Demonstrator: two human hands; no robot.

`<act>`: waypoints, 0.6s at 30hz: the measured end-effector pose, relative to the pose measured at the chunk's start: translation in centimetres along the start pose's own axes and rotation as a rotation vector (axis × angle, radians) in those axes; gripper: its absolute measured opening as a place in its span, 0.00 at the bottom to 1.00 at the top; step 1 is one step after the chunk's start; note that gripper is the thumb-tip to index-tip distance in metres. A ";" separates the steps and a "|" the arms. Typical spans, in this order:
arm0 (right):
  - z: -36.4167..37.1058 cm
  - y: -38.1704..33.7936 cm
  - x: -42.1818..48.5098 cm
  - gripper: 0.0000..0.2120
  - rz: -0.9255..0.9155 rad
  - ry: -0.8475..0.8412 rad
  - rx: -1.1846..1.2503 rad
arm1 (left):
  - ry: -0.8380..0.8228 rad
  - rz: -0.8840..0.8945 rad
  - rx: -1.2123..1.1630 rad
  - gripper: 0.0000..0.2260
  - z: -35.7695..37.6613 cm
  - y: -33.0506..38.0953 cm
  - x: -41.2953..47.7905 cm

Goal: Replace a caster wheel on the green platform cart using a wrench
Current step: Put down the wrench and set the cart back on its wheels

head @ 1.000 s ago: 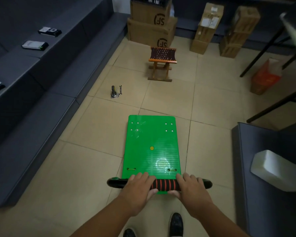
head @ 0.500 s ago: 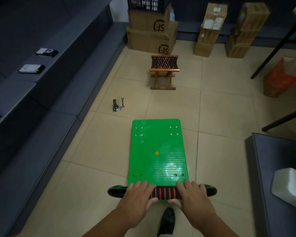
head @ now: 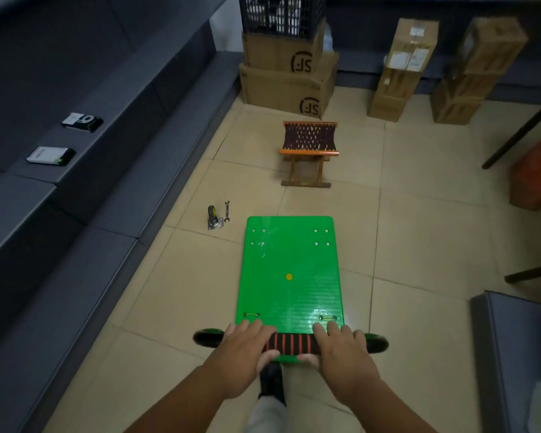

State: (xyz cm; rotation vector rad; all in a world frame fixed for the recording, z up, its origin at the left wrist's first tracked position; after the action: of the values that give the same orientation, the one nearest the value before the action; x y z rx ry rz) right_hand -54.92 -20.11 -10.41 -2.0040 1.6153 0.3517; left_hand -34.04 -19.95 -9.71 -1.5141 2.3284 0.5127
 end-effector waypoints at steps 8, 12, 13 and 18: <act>-6.2 1.4 9.5 0.40 0.030 -0.033 -0.053 | 0.026 0.019 0.000 0.23 -4.7 -4.6 9.3; -10.1 2.1 15.0 0.38 0.025 -0.020 -0.036 | 0.038 0.016 -0.005 0.23 -7.9 -7.3 14.7; -11.1 2.3 16.4 0.37 0.018 -0.016 -0.033 | 0.049 0.008 -0.003 0.22 -8.7 -7.9 15.9; -15.0 3.2 21.9 0.43 -0.004 0.039 -0.038 | 0.089 -0.023 0.041 0.21 -11.5 -10.4 21.3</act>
State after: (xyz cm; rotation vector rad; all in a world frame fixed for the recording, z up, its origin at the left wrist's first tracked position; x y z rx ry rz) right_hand -54.51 -46.82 -10.13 -2.0543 1.6393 0.3466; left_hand -33.60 -46.28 -10.35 -1.5726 2.3698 0.3965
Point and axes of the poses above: each hand's wrist, its own x-axis towards the middle knuckle, its own z-axis out of the palm, y = z × x, the point moved 4 cm from there along x, towards the middle knuckle, and after that the axes turned 9 degrees about x, right-handed, at the moved point
